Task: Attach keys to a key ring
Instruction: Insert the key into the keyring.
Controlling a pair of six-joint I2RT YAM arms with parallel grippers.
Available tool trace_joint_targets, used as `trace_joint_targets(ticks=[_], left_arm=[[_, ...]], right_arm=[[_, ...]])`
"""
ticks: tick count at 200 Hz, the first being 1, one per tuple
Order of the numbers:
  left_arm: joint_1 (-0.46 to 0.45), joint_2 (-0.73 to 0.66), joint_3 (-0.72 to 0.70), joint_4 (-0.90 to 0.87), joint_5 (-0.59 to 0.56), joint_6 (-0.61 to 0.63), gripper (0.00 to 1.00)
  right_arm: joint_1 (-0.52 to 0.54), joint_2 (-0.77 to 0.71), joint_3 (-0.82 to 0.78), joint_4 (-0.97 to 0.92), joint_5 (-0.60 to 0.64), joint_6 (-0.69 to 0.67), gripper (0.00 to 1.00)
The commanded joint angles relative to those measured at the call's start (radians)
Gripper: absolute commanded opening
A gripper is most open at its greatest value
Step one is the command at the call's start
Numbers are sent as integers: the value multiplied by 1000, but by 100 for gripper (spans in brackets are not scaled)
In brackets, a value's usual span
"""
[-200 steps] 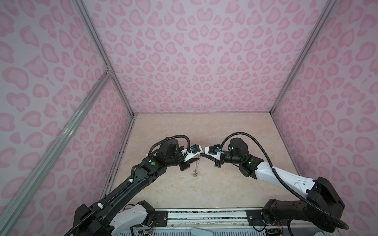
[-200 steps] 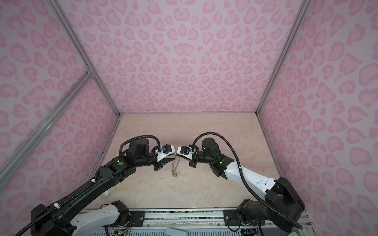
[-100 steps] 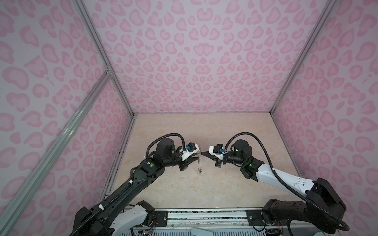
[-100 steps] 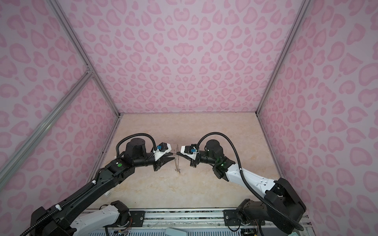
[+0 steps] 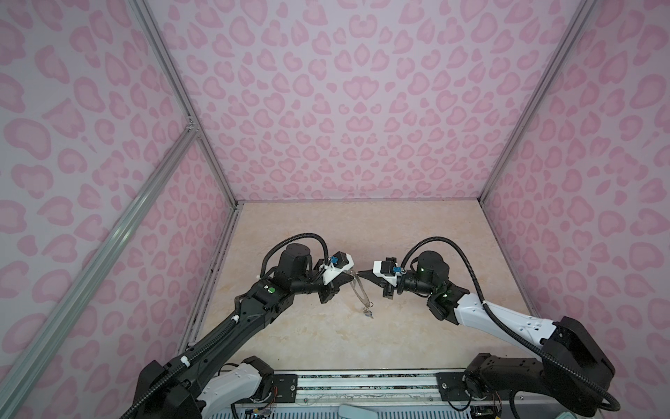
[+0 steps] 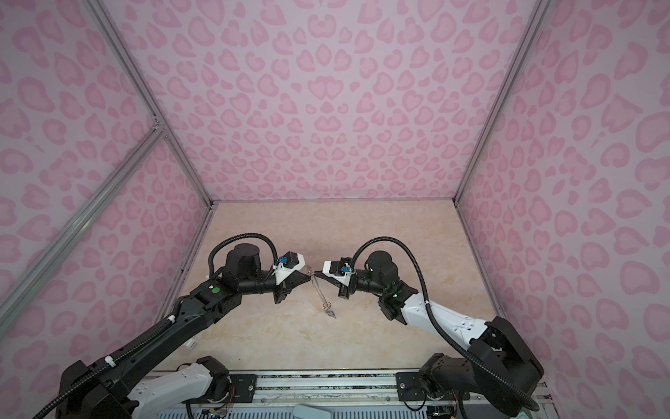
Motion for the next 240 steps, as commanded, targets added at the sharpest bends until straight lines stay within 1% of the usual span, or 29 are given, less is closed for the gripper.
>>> trace_joint_targets(ticks=[1, 34, 40, 51, 61, 77, 100, 113, 129, 178, 240], left_arm=[[3, 23, 16, -10, 50, 1, 3], [3, 73, 47, -44, 100, 3, 3], [3, 82, 55, -47, 103, 0, 7], [3, 90, 65, -41, 99, -13, 17], [3, 84, 67, -25, 78, -24, 23], [4, 57, 55, 2, 34, -23, 28], [3, -1, 24, 35, -32, 7, 33], [3, -28, 12, 46, -64, 24, 34], [3, -49, 9, 61, -78, 38, 34], [-7, -19, 58, 62, -43, 56, 33], [-23, 14, 83, 46, -6, 83, 26]], right_arm=[[-8, -6, -11, 130, -21, 34, 0], [-20, -5, -17, 159, -42, 56, 0], [-20, -2, -17, 157, -45, 56, 0], [-24, 3, -18, 155, -50, 57, 0], [-27, 6, -23, 160, -50, 60, 0], [-38, 9, -27, 161, -51, 66, 0], [-57, 15, -34, 179, -63, 77, 0], [-63, 21, -32, 181, -72, 79, 0], [-65, 26, -28, 181, -80, 80, 0], [-65, 43, -16, 183, -104, 87, 0], [-65, 60, -17, 232, -130, 131, 0]])
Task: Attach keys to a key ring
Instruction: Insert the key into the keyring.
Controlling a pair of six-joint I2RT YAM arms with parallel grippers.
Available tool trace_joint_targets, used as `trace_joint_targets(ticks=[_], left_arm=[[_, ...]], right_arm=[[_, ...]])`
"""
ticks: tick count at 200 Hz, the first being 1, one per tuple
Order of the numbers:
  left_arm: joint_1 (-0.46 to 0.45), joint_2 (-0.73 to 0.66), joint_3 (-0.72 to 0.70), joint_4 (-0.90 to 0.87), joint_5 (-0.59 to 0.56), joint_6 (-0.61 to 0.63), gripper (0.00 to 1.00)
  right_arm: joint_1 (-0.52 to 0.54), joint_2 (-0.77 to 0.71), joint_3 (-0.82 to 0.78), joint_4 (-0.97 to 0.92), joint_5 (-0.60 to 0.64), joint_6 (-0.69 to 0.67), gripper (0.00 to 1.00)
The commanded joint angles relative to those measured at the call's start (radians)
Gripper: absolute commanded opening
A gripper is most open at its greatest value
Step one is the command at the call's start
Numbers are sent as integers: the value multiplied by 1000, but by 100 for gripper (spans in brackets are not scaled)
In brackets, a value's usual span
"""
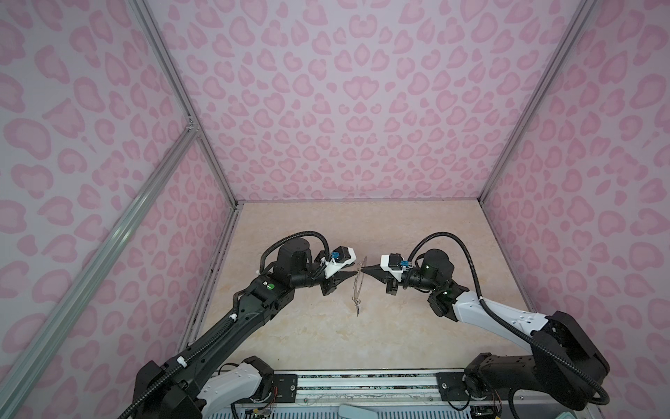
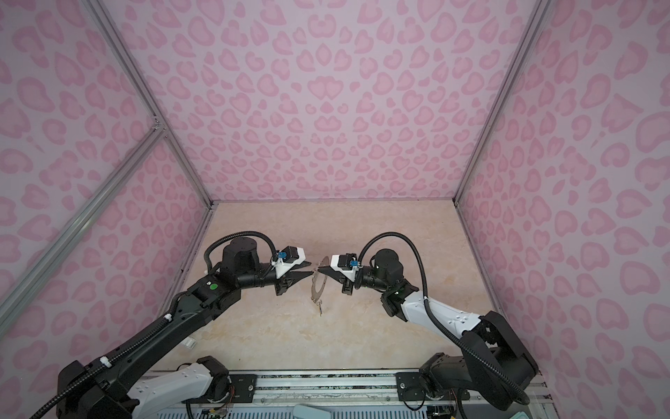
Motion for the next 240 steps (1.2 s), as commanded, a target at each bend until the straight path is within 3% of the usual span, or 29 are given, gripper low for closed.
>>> trace_joint_targets(ticks=[1, 100, 131, 135, 150, 166, 182, 213, 240], left_arm=[[-3, 9, 11, 9, 26, 26, 26], [-14, 23, 5, 4, 40, 32, 3], [-15, 21, 14, -5, 36, 40, 3], [-17, 21, 18, -9, 30, 40, 3], [-23, 28, 37, -41, -26, 37, 3], [-27, 41, 67, -95, -75, 40, 3], [-33, 60, 101, -155, -117, 50, 3], [-41, 100, 163, -252, -180, 67, 3], [-49, 119, 196, -280, -201, 54, 3]], right_arm=[[1, 9, 5, 75, -21, 32, 0], [5, 33, 12, 99, -40, 51, 0], [3, 31, 18, 60, -35, 28, 0], [1, 26, 21, 35, -22, 12, 1], [0, -10, 29, -78, 74, -74, 21], [2, -51, 48, -223, 162, -178, 26], [4, -77, 73, -330, 223, -244, 27], [44, -104, 80, -369, 348, -301, 28], [81, -100, 93, -387, 376, -336, 25]])
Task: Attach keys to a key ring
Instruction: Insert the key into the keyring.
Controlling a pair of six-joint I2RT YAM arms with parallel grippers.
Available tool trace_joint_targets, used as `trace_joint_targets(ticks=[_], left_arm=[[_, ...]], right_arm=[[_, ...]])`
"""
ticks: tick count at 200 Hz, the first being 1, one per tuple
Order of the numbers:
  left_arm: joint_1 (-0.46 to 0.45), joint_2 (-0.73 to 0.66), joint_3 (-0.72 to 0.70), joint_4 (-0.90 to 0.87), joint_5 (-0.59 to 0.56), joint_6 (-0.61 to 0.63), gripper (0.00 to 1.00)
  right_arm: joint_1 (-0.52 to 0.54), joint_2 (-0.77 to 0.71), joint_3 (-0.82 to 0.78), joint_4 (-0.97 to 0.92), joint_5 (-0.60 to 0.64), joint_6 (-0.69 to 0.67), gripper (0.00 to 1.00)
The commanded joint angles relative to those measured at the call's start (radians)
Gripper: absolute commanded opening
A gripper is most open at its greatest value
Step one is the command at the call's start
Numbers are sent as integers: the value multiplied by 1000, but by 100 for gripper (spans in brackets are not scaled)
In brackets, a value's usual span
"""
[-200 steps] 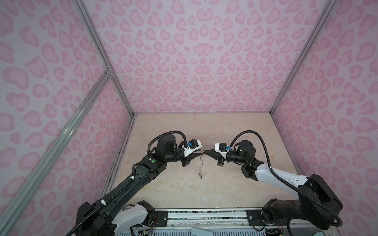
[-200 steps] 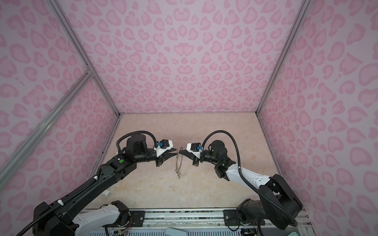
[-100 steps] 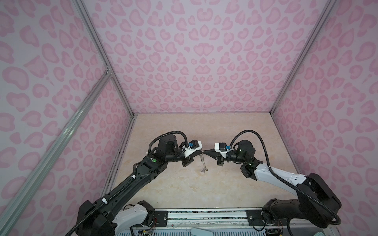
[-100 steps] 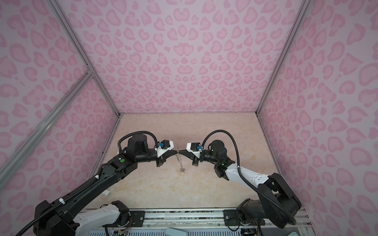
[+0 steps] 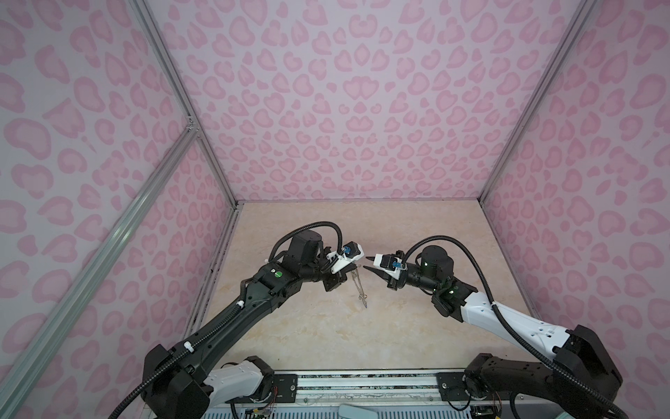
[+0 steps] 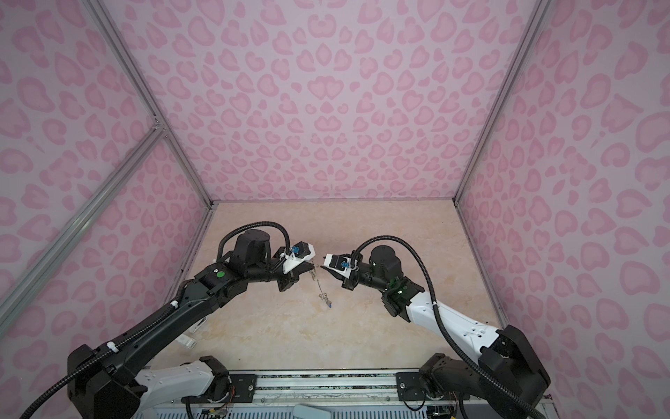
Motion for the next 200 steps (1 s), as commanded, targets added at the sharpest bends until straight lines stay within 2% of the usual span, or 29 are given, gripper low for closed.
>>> trace_joint_targets(ticks=[1, 123, 168, 200], left_arm=[[-6, 15, 32, -44, -36, 5, 3], [-13, 23, 39, -52, 13, -5, 3], [-13, 24, 39, -62, 26, 9, 3], [-13, 22, 40, -56, 37, 17, 3]], right_arm=[[20, 1, 4, -39, 75, -59, 24], [42, 58, 4, 63, 27, -2, 19], [45, 75, 11, 93, 12, 21, 13], [45, 87, 13, 78, 9, 20, 2]])
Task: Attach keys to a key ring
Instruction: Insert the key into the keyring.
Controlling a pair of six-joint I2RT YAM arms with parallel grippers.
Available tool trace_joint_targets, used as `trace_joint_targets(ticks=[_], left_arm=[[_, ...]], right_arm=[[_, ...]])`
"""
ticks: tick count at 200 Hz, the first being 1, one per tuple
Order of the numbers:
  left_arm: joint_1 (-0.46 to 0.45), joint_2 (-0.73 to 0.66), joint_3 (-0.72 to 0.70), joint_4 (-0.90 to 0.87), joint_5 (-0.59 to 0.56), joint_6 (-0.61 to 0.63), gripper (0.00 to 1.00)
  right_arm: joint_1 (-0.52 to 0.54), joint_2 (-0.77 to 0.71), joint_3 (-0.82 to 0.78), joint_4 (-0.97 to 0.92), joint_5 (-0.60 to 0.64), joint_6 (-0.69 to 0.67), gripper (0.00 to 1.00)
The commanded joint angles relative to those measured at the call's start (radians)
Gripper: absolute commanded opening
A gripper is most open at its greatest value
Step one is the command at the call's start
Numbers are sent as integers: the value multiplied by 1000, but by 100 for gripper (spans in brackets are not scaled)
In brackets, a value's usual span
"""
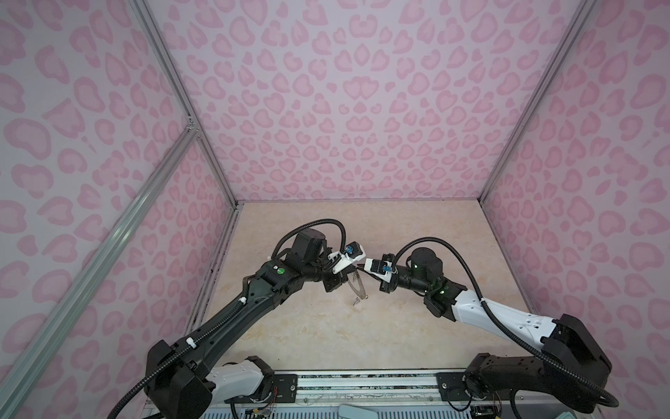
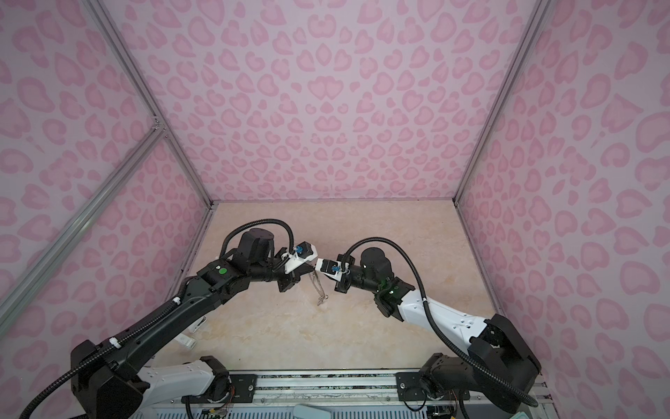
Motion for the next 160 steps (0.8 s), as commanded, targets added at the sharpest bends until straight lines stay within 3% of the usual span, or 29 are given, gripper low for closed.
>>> trace_joint_targets(ticks=[1, 18, 36, 64, 125, 160], left_arm=[[0, -1, 9, 9, 50, 17, 3], [3, -16, -6, 39, 41, 9, 5], [19, -42, -38, 89, 34, -15, 23], [80, -67, -70, 134, 69, -84, 32], [117, -69, -126, 200, 209, -173, 33], [118, -61, -135, 207, 232, -186, 31]], right_arm=[[0, 10, 5, 25, 0, 7, 2], [0, 11, 9, 3, 16, 4, 0], [-2, 4, -3, 11, 21, 4, 0], [-17, -1, -25, 72, -8, 41, 0], [-30, 15, -37, 168, -43, 120, 0], [-32, 32, -52, 248, -63, 166, 0]])
